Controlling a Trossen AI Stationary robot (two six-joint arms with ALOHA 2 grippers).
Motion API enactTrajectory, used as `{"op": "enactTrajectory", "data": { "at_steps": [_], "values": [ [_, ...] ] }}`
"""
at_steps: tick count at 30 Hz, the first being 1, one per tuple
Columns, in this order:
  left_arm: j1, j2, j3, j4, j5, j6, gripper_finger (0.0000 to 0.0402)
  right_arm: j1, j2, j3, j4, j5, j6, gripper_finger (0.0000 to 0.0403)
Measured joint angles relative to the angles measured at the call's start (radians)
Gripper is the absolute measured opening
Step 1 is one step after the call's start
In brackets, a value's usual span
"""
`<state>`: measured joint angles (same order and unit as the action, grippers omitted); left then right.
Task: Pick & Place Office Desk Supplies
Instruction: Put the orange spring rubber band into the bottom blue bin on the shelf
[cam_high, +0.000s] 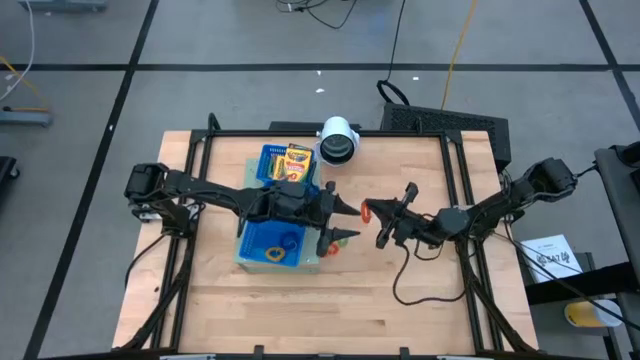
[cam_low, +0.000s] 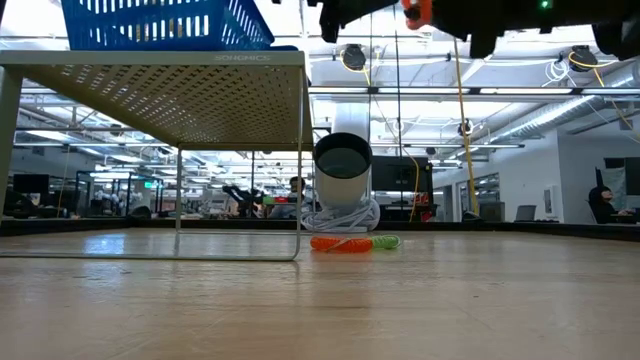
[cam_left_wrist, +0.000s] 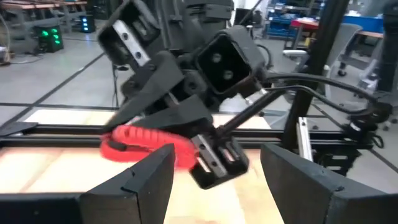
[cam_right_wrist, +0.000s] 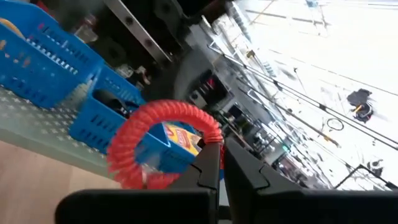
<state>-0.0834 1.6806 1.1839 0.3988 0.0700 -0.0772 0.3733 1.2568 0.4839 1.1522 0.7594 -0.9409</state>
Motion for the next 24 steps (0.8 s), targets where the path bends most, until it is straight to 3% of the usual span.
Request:
{"op": "enactTrajectory", "data": {
  "at_steps": [9,16,24],
  "values": [
    [0.002,0.000,0.000,0.042,-0.014,-0.032,0.0246,0.001,0.000,0.000,0.044,-0.031,0.023,0.0002],
    [0.003,0.000,0.000,0.052,-0.018,-0.037,0.0246,-0.029,0.010,0.000,0.087,-0.207,0.088,0.0002],
    [0.005,0.000,0.000,0.061,-0.031,-0.062,0.0246,-0.091,0.054,-0.001,0.176,-0.249,0.124,0.0002]
  ]
}}
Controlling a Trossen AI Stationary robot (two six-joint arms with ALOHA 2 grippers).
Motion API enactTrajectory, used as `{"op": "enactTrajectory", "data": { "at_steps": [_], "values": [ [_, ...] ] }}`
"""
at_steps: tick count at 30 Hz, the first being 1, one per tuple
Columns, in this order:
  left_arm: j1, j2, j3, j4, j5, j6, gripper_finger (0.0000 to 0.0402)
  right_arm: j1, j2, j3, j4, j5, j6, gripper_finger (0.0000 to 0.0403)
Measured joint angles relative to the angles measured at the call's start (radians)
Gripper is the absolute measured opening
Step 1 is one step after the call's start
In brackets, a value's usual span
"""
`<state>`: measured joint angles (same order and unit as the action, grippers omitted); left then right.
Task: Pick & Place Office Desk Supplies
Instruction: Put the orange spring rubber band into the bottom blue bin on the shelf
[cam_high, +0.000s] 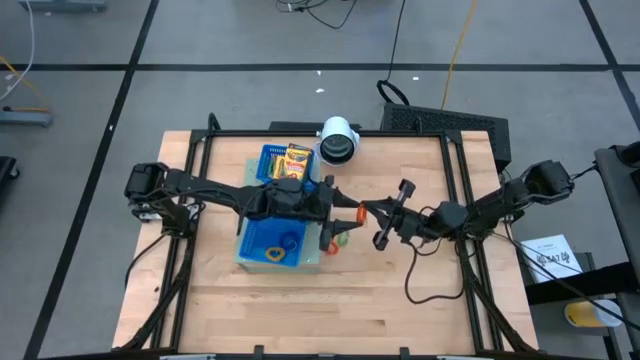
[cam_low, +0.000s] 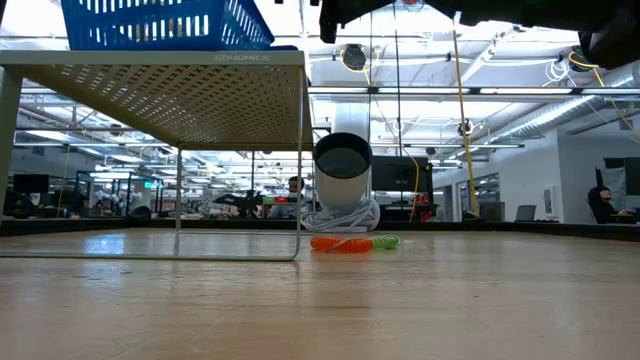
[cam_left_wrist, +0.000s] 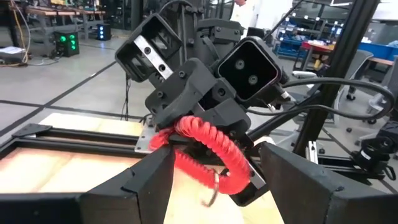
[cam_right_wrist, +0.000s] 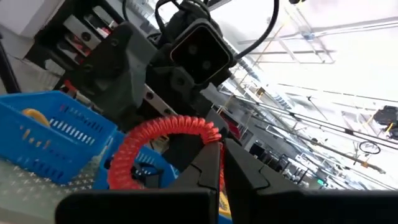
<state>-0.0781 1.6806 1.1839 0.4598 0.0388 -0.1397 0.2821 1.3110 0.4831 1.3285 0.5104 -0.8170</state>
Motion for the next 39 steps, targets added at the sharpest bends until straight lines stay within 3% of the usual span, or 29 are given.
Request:
{"op": "enactTrajectory", "data": {
  "at_steps": [4,7,17,19,28,39],
  "values": [
    [-0.001,0.000,0.000,-0.002,0.017,-0.001,0.0241,-0.002,0.001,0.000,-0.003,0.011,0.017,0.0002],
    [-0.002,0.000,0.000,-0.004,0.020,-0.001,0.0214,-0.002,0.001,0.000,-0.004,0.011,0.020,0.0002],
    [0.005,0.000,0.000,0.002,0.016,0.015,0.0028,-0.002,0.001,0.000,-0.024,0.009,0.057,0.0002],
    [0.011,0.000,0.000,0.002,0.016,0.025,0.0011,-0.002,0.001,0.000,-0.024,0.010,0.057,0.0002],
    [0.014,0.001,0.000,0.010,0.032,0.023,0.0006,0.000,0.001,0.000,-0.033,0.012,0.058,0.0018],
    [0.012,0.001,0.000,0.006,0.039,-0.049,0.0067,0.000,0.001,0.000,-0.017,-0.016,0.072,0.0010]
  ]
}}
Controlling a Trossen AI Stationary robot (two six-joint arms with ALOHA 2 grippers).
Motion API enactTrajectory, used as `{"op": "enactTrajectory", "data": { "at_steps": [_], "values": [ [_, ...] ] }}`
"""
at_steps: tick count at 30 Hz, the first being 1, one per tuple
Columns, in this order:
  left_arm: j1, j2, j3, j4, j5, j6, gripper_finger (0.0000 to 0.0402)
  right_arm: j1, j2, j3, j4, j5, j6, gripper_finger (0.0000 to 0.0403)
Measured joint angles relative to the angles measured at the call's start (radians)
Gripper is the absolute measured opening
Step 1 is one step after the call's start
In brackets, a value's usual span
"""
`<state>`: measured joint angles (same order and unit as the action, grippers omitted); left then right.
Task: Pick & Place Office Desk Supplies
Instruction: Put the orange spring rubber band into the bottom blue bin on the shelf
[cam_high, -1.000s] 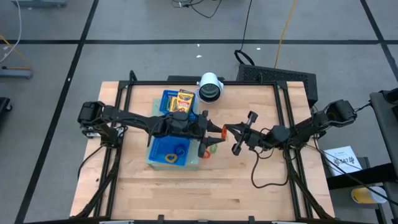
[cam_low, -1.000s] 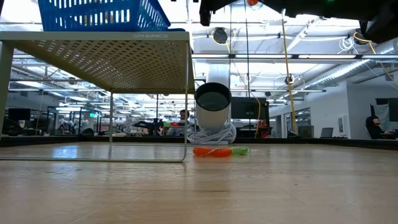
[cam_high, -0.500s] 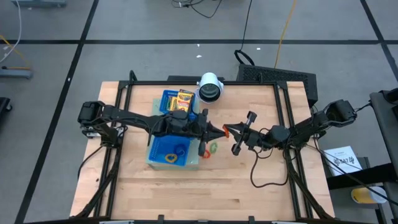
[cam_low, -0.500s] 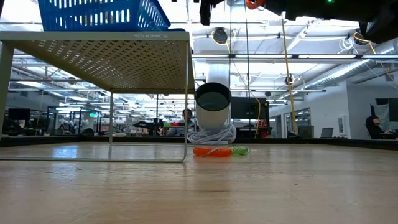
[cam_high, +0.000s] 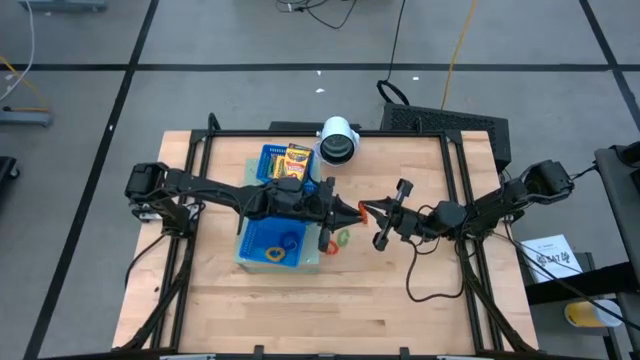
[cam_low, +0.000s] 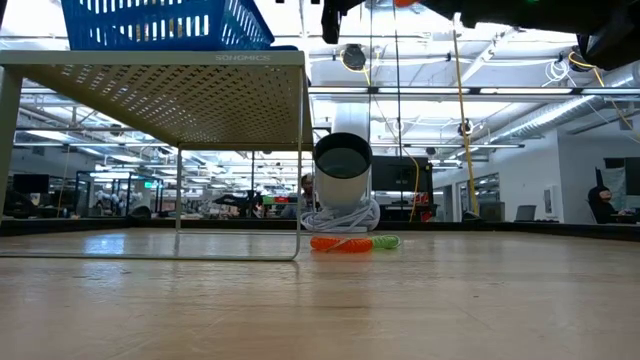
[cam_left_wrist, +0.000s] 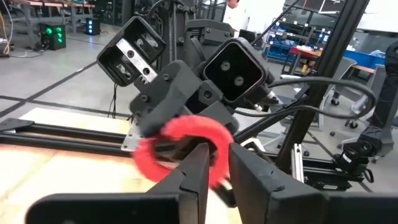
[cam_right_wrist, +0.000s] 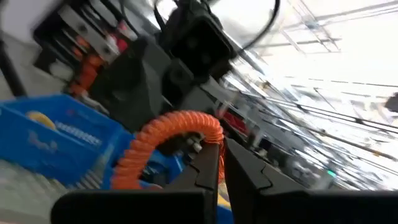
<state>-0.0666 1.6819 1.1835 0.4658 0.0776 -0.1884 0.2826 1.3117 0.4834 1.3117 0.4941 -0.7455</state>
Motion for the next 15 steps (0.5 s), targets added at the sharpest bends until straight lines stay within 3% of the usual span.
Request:
{"op": "enactTrajectory", "data": {
  "at_steps": [4,10,15],
  "values": [
    [0.001,0.000,0.000,-0.006,0.002,0.001,0.0080,0.000,0.000,0.001,0.010,-0.099,0.038,0.0004],
    [0.003,0.000,0.000,-0.001,0.011,0.011,0.0108,-0.008,0.000,0.013,0.005,-0.052,0.048,0.0002],
    [0.001,0.000,0.000,0.001,0.001,0.007,0.0166,-0.013,0.000,0.013,0.001,-0.053,0.073,0.0001]
  ]
}}
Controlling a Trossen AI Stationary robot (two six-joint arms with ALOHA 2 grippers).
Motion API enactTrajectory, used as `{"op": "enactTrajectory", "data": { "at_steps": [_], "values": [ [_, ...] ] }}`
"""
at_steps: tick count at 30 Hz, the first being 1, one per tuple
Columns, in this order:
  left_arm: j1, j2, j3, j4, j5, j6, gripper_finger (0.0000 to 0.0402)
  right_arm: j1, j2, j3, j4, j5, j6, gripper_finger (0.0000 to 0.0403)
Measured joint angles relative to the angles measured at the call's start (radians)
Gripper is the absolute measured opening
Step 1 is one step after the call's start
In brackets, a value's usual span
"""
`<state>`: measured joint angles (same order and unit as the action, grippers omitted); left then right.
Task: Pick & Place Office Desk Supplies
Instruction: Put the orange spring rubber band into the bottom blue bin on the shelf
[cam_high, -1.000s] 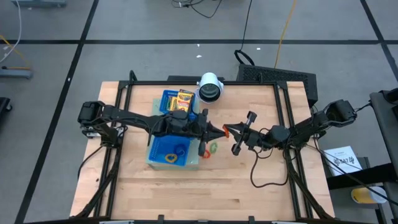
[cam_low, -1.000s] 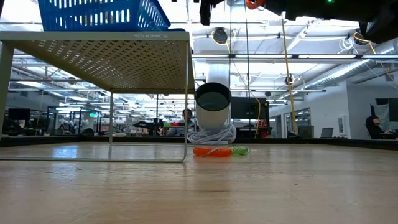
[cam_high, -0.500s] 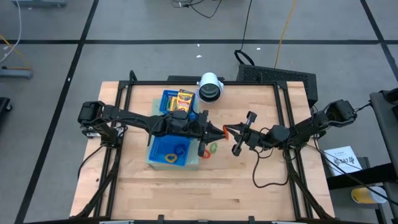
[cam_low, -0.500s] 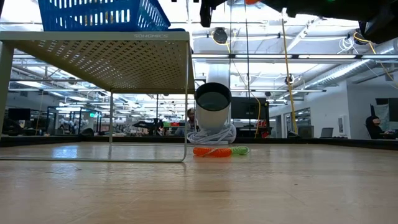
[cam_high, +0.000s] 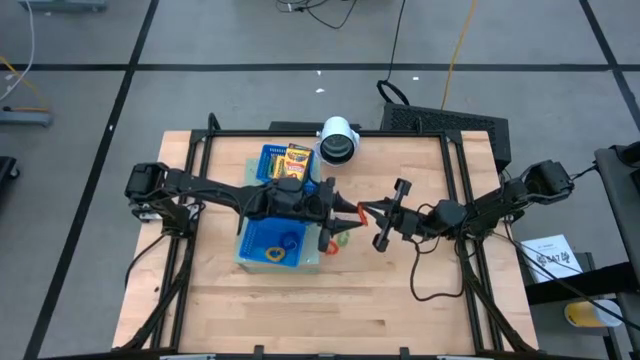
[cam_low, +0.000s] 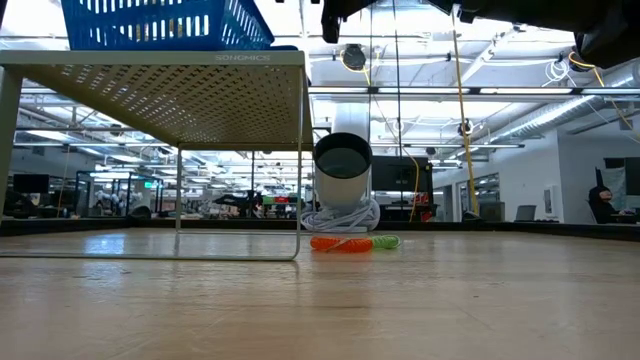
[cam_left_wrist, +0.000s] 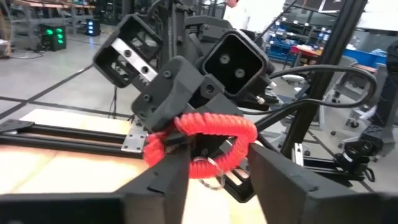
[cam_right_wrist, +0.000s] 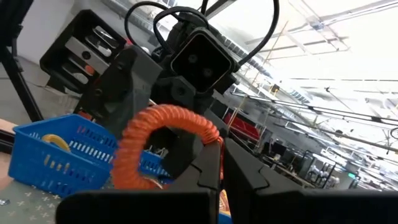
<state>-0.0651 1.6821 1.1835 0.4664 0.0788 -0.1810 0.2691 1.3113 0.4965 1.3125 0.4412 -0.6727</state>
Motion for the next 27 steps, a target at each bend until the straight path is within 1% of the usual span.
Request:
{"op": "enactTrajectory", "data": {
  "at_steps": [4,7,10,14,17,20,24,27],
  "values": [
    [0.000,0.000,0.000,-0.014,-0.010,-0.004,0.0216,0.000,0.000,0.000,-0.008,0.009,-0.016,0.0001],
    [-0.001,0.000,-0.001,-0.015,0.018,-0.004,0.0244,0.014,0.000,0.000,-0.004,0.063,-0.068,0.0001],
    [-0.005,0.000,-0.001,-0.014,0.026,0.002,0.0263,0.025,0.000,0.000,0.001,0.133,-0.115,0.0001],
    [-0.008,0.000,-0.001,-0.009,0.023,0.023,0.0275,0.027,0.000,0.000,0.005,0.132,-0.095,0.0001],
    [-0.007,0.000,-0.001,-0.002,-0.016,0.022,0.0272,0.022,0.000,0.000,0.006,0.128,-0.066,0.0001],
    [-0.005,0.000,-0.001,0.001,-0.046,0.021,0.0255,0.012,0.000,0.000,0.005,0.093,-0.029,0.0001],
    [-0.005,0.000,-0.001,0.001,-0.084,0.021,0.0213,0.000,0.000,0.000,-0.001,0.079,0.009,0.0000],
    [-0.005,0.000,-0.001,0.000,-0.088,0.021,0.0173,-0.002,0.000,0.000,-0.008,0.079,0.010,0.0000]
  ]
}}
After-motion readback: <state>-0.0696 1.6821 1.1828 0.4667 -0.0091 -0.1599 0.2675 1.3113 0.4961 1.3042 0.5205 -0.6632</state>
